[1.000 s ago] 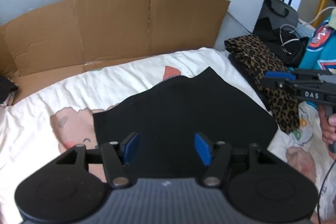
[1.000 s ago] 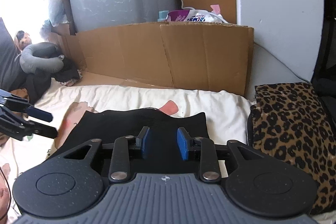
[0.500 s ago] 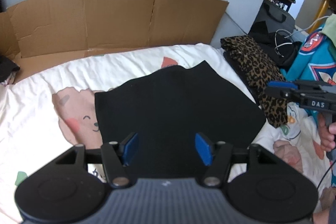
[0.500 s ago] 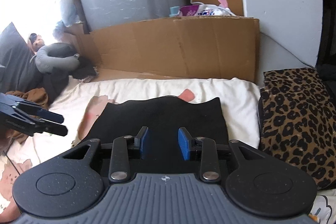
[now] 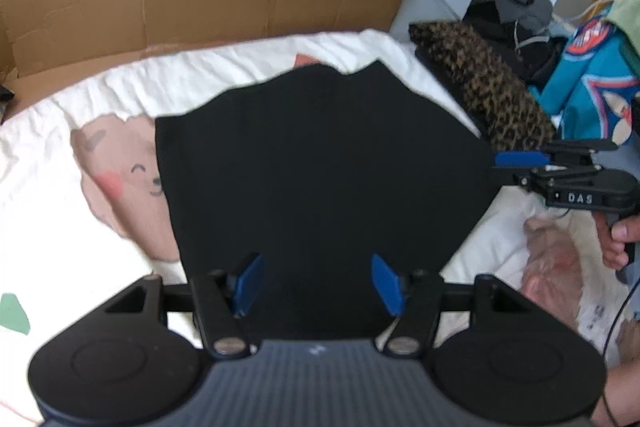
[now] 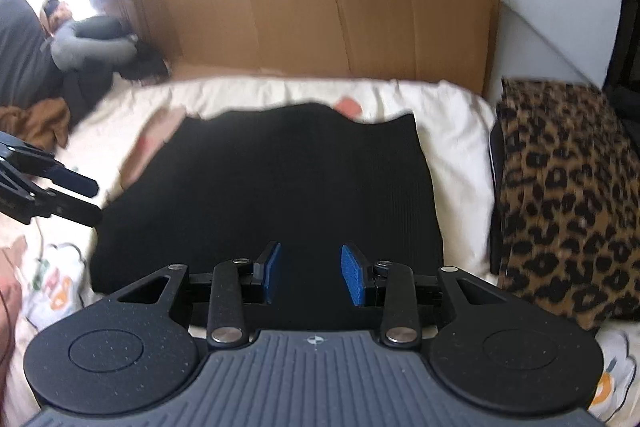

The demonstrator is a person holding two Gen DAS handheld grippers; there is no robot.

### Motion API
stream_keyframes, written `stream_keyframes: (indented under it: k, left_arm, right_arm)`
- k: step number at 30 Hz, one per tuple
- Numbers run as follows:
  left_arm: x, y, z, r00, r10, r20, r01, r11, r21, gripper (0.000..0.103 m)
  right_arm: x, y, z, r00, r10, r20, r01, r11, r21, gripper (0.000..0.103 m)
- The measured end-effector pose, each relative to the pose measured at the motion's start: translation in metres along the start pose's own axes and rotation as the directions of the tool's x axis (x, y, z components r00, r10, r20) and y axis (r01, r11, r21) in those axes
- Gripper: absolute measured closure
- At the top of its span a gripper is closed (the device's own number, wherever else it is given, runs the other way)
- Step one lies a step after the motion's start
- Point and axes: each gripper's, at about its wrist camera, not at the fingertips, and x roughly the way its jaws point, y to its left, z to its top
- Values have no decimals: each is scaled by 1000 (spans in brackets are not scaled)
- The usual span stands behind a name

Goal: Fold clothes

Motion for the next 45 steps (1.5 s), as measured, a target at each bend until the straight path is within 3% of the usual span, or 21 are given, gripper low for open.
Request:
stream_keyframes:
  k: [9,12,22,24,31,37,40,42,45]
  left_arm:
    - [18,3,-22,997,18,-78,-17,1000,14,40]
    - [20,6,-27,994,27,-103,-25,999,22,41]
    - [5,32,-38,989,75,-130,-81,996,-44,44]
    - [1,35,-39,990,65,-127,-72,996,-57,49]
    - [8,29,-38,989,-83,-126,66,989,-133,50]
    - [15,19,-47,983,-116,-144,104,991,-88,51]
    - [24,15,-51,980,-115,-159,107,992,-59,58]
    - [30,14,-57,979,-103,-177,96,994,-50,74]
    - [31,11,-59,980,-96,-172,93,995,-25,81]
  right_arm:
    - [30,-18,-20,994,-82,-68,83,997,3,63]
    - [37,-32,-25,990,-104,-97,112,990,84,64]
    - [32,-42,-26,982,-150,-112,162,981,108,71]
    - [31,-43,-25,981,-153,-120,166,980,111,73]
    - [19,-47,-21,982,-138,-131,161,970,180,73]
    - [7,-62,-26,987,-79,-138,119,943,310,72]
    - [8,-66,-33,988,-26,-150,80,925,371,72]
    - [10,-67,-37,988,7,-153,57,909,413,72]
    - [12,-70,-42,989,38,-142,34,881,472,71]
